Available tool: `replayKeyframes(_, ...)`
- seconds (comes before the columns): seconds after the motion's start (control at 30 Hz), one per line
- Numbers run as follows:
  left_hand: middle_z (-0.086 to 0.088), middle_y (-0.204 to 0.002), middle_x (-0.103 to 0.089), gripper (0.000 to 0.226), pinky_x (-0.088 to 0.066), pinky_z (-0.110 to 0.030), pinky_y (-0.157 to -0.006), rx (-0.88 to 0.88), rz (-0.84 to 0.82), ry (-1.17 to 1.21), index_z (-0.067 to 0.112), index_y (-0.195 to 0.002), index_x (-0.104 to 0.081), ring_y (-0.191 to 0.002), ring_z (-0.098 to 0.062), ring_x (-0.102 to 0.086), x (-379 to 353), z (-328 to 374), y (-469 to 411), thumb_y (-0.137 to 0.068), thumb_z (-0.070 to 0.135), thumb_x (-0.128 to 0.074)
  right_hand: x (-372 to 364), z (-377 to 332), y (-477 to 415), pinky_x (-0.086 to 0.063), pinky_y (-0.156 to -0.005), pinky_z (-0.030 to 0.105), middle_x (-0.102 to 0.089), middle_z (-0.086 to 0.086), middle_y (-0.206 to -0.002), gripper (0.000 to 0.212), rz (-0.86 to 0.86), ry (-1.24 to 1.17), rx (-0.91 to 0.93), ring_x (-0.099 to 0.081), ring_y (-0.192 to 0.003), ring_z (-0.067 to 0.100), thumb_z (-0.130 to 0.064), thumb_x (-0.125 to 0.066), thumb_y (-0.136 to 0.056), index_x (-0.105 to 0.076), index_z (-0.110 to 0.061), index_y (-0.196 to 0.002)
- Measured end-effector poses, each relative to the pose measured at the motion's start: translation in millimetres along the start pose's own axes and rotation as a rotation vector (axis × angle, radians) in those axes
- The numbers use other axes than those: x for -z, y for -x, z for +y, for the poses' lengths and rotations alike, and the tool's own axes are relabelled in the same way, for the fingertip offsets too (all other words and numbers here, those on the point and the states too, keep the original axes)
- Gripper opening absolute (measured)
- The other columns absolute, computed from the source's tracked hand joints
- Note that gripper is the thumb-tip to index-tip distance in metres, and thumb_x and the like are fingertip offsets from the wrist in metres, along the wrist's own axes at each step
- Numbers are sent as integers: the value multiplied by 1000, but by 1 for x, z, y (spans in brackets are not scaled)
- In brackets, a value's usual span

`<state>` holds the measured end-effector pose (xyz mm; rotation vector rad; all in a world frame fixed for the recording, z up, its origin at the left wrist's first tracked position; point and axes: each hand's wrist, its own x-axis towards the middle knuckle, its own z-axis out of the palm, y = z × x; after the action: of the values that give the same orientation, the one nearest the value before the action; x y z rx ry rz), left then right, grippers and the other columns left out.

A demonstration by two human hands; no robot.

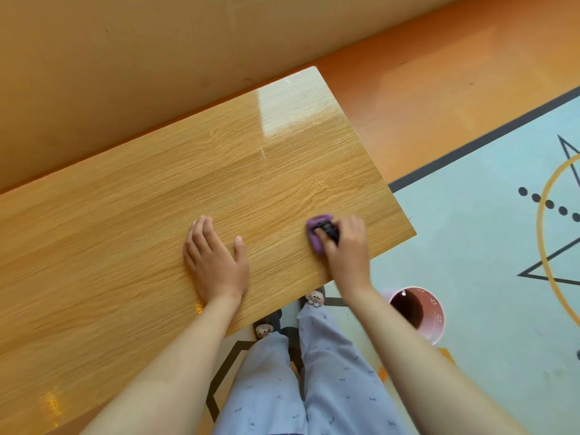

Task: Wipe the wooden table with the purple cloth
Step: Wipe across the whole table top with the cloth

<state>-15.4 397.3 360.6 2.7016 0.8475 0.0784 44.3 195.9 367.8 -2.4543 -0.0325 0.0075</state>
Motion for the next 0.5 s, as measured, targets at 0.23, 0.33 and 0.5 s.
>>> replayKeyframes(0.23,-14,-148,-34,60,-22,-49,-115,-11,4,-1,4,-141,-32,-139,-30,-27,2,1,1,-92,35,-48,-11,-19,47,-34,-68,26,-51,6,-80,24,-133,-7,243,-39,-78,16,-31,-56,-83,-54,-8,-81)
replayKeyframes(0.33,-14,-148,-35,60,-22,-49,-115,-10,5,5,4,-141,-33,-139,-30,-27,2,1,1,-92,34,-49,18,18,24,-29,-67,25,-47,7,-79,19,-3,15,67,-37,-78,15,-18,-67,-82,-53,-5,-80)
replayKeyframes(0.5,-14,-149,-34,61,-21,-49,-115,-17,-1,-2,3,-141,-32,-139,-30,-27,2,-1,2,-92,36,-46,62,64,-8,-25,-70,23,-53,18,-87,20,150,124,-137,-47,-86,34,-19,-63,-87,-54,-1,-84)
